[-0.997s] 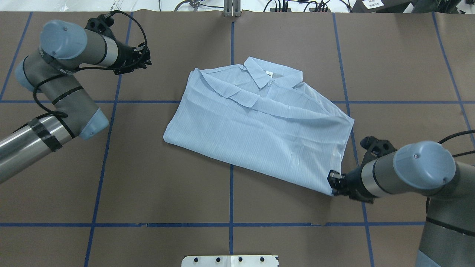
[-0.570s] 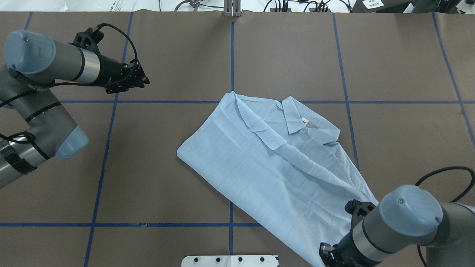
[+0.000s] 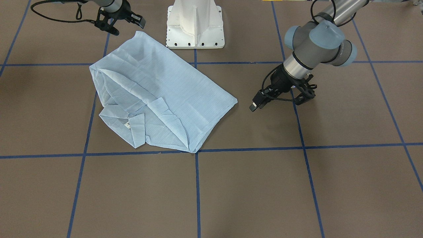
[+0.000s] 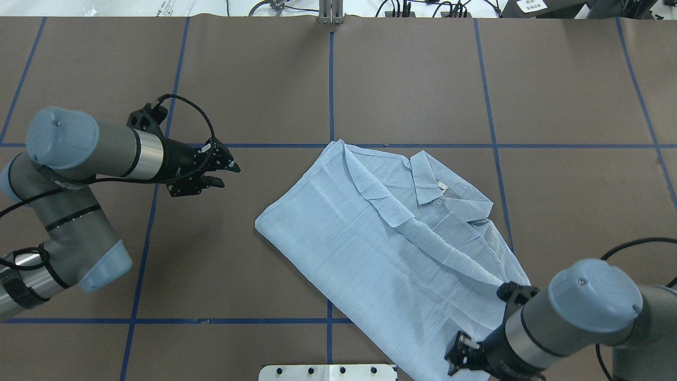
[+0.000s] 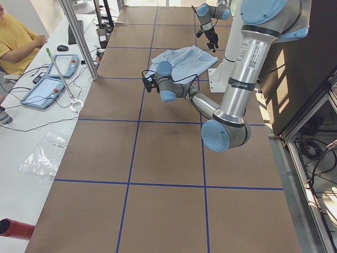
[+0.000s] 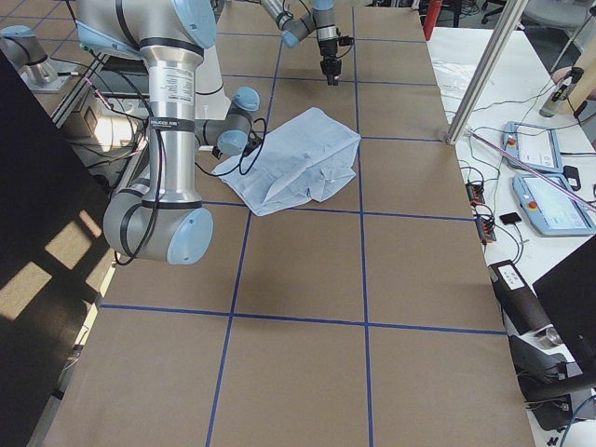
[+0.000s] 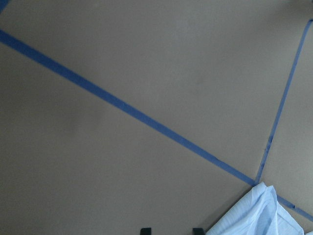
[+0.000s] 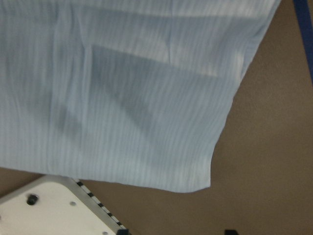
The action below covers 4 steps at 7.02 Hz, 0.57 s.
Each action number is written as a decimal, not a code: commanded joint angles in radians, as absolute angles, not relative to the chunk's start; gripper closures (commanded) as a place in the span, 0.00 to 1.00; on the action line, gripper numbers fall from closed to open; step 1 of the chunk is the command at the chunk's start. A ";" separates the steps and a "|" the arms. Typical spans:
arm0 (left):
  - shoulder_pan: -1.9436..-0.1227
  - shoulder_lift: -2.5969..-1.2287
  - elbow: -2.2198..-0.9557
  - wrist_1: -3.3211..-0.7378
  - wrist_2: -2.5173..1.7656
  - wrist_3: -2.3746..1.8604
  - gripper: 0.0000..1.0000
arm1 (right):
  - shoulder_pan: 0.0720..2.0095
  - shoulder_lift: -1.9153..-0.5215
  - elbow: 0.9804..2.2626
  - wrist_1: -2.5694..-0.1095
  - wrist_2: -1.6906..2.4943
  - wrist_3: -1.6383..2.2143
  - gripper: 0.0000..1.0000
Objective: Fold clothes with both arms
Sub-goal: 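Drag the folded shirt corner toward the robot with the right gripper while the left withdraws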
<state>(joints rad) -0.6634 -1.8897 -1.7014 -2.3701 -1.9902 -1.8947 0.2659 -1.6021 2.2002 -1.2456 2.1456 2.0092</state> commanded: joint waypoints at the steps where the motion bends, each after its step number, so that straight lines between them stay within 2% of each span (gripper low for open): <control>1: -0.531 -1.897 -1.709 -2.295 -1.878 -1.960 0.23 | 0.546 -1.519 2.096 -1.246 2.132 1.997 0.00; 2: -0.479 -1.919 -1.701 -2.260 -1.855 -1.960 0.23 | 0.634 -1.455 2.004 -1.249 2.131 1.962 0.00; 4: -0.456 -1.937 -1.687 -2.243 -1.853 -1.962 0.23 | 0.692 -1.414 1.953 -1.249 2.076 1.895 0.00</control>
